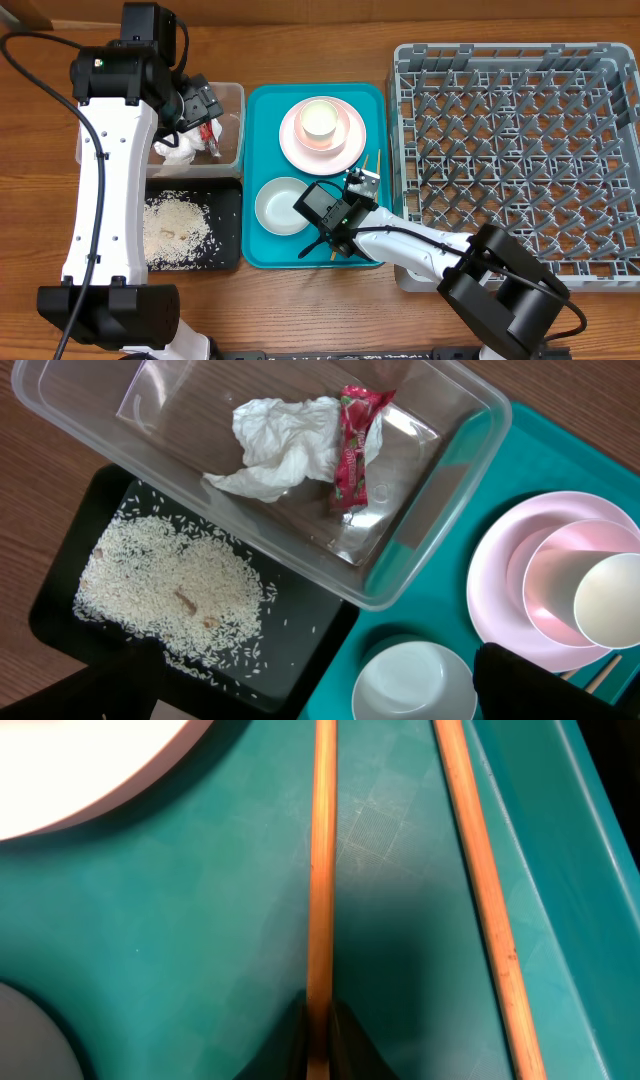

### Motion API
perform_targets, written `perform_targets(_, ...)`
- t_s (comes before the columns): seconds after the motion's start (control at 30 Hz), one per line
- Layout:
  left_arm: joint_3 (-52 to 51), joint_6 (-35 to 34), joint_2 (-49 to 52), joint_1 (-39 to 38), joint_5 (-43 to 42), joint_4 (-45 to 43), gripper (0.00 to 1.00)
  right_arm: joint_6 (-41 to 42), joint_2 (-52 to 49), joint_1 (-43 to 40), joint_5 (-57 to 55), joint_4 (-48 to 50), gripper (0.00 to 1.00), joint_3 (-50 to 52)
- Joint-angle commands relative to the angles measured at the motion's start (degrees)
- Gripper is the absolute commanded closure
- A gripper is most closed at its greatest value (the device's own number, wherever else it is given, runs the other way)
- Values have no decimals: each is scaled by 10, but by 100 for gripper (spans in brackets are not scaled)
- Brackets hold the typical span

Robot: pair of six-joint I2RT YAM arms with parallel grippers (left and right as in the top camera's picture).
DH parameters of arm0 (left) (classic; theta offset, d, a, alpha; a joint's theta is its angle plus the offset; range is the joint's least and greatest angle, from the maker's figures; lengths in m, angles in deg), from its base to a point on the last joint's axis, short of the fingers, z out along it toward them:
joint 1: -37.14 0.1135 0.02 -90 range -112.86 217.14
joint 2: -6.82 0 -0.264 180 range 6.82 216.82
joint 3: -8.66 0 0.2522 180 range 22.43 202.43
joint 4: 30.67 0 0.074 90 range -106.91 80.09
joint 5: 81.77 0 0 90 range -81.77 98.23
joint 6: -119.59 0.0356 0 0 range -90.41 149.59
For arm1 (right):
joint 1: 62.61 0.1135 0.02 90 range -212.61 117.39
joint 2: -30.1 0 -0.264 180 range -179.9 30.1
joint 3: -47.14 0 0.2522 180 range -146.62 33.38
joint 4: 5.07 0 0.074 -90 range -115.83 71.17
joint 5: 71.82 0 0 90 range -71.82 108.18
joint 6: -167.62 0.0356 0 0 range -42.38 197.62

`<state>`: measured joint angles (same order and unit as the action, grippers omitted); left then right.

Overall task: Sort waste into correct bins and load items into the dishwasher
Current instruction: 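Close the right gripper on one wooden chopstick, then carry the chopstick right and lower it into the dish rack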

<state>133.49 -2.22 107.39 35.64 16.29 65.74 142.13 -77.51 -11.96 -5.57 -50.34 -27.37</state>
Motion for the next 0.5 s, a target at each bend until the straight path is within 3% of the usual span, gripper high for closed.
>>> perform_targets(0.0,4,1,-2,0,7,-2,0,3,-14,1,57,-9,93,11)
perform_targets(0.27,4,1,-2,0,7,-2,0,3,42,-11,-20,-121,96,-33)
perform_targets(0.47,4,1,-1,0,7,-2,0,-18,106,-12,-17,-137,96,-47)
